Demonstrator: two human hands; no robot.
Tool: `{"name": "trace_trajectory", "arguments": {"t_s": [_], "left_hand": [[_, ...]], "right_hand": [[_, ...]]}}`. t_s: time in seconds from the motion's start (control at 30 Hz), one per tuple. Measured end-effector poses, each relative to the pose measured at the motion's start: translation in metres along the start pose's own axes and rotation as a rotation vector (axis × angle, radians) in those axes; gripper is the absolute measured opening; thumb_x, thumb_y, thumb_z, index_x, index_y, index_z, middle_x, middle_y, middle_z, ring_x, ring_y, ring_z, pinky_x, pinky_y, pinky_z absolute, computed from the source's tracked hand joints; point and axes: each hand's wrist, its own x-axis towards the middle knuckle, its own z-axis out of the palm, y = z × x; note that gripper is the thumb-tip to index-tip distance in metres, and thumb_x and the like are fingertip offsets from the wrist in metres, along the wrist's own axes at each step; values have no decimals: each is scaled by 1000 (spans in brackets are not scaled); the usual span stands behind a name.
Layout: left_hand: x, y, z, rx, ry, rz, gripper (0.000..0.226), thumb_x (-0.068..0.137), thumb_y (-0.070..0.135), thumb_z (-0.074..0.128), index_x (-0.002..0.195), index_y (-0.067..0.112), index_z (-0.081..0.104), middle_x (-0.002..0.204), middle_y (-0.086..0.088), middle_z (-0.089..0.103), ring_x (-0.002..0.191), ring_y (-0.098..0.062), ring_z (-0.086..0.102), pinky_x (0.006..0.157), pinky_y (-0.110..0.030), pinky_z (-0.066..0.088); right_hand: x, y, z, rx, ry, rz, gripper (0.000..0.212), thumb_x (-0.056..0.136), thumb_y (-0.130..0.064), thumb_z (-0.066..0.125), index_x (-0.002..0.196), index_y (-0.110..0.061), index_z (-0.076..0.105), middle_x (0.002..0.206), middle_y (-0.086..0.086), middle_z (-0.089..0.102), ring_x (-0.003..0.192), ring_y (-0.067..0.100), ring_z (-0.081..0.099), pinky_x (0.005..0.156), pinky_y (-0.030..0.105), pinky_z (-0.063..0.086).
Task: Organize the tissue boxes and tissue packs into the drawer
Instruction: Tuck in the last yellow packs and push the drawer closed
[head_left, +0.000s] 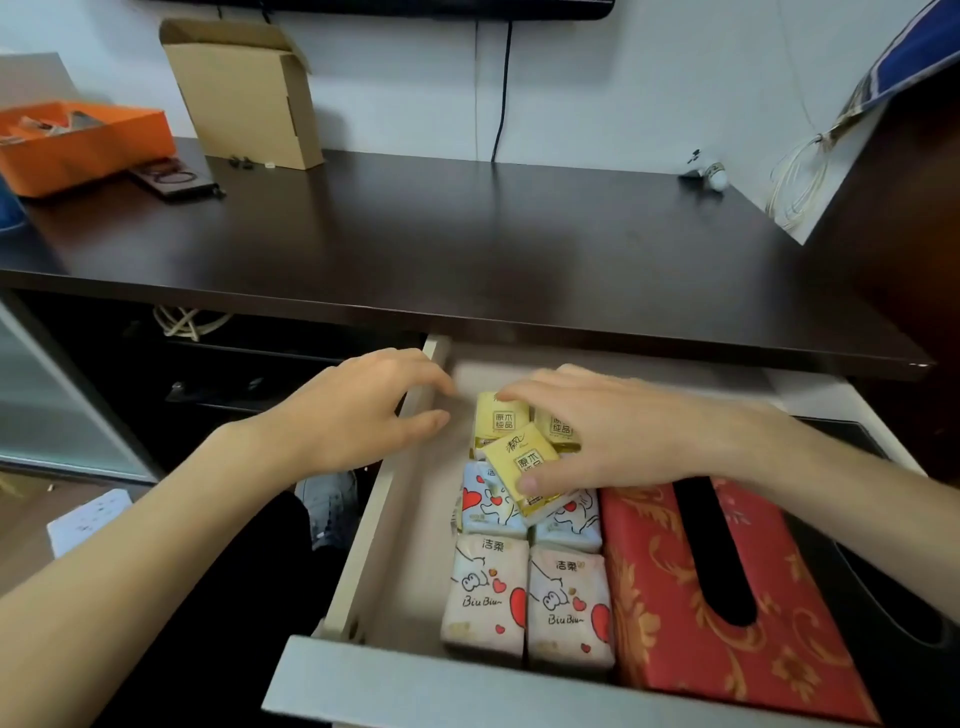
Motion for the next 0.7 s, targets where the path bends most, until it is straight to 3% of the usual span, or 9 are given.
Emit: {"name": "trace_trajectory", "arguments": {"t_s": [0.07,0.13,0.27,0.4,0.6,0.7], "left_hand": [[-14,9,-4,-123,67,-15,29,92,45,58,117,34,65,117,21,62,112,2,56,97,-33,47],[-33,19,-7,-223,100,-39,27,91,46,59,114,35,67,111,23,65,110,4,58,95,-30,48],[-72,41,-14,-254,94,-44,25,89,50,56,107,37,69,100,27,68,101,6,63,86,-31,53],[-109,58,-15,-240,65,-40,23,86,54,50,95,41,67,98,29,67,96,4,63,76,-31,54],[-133,58,-1,-262,68,-108,29,84,60,47,98,43,67,99,32,65,91,5,60,79,-33,52],[-135,58,3,-285,72,-117,27,84,58,48,97,43,66,99,30,65,94,3,59,79,-33,51]], "right_hand": [[-2,1,-3,87,-123,-46,86,80,-57,75,153,-32,38,143,-15,51,130,9,46,105,36,44],[-1,-2,1,27,-113,-43,82,78,-45,82,150,-31,45,141,-8,57,127,16,53,105,40,47],[3,-12,4,54,81,-53,65,76,-58,78,133,-37,56,121,-13,66,109,14,61,91,42,52],[4,-22,16,70,132,2,59,77,-69,68,125,-37,59,115,-15,67,106,15,61,86,40,51],[8,-31,32,94,264,20,48,77,-75,60,107,-38,52,91,-22,49,89,14,52,70,38,37],[11,-37,35,-5,220,-3,45,78,-75,60,100,-37,49,88,-21,46,90,15,50,68,37,34]]}}
